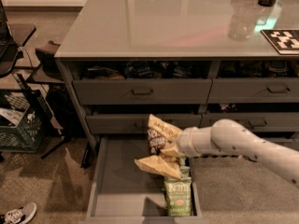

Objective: Pick brown chip bag from bottom drawer and place on counter

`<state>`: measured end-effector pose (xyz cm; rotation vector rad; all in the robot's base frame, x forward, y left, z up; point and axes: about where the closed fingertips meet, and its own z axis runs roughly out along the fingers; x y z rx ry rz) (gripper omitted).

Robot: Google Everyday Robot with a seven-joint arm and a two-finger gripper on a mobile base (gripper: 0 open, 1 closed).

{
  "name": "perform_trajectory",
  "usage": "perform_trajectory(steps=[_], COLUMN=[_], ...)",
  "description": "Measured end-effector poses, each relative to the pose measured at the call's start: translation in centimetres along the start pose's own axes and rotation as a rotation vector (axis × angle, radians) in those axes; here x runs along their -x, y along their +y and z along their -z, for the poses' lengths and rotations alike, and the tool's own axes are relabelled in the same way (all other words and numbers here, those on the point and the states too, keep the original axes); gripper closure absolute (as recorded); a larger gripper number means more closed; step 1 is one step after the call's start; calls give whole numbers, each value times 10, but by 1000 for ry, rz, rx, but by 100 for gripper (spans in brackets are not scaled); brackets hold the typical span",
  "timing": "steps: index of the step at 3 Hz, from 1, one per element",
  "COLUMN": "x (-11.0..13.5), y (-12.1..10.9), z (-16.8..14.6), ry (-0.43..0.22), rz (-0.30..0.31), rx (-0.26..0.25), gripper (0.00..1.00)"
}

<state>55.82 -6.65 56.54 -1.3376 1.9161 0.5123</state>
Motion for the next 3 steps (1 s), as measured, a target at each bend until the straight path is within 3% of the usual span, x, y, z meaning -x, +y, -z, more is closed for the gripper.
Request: perform_trajectory(steps=[1,2,3], x=[65,107,107], y=[-1,-1,-1], z=[57,106,111], ry=[-13,-56,-57], rz=[81,115,113], rx=[-60,-117,-125], gripper=[100,100,100])
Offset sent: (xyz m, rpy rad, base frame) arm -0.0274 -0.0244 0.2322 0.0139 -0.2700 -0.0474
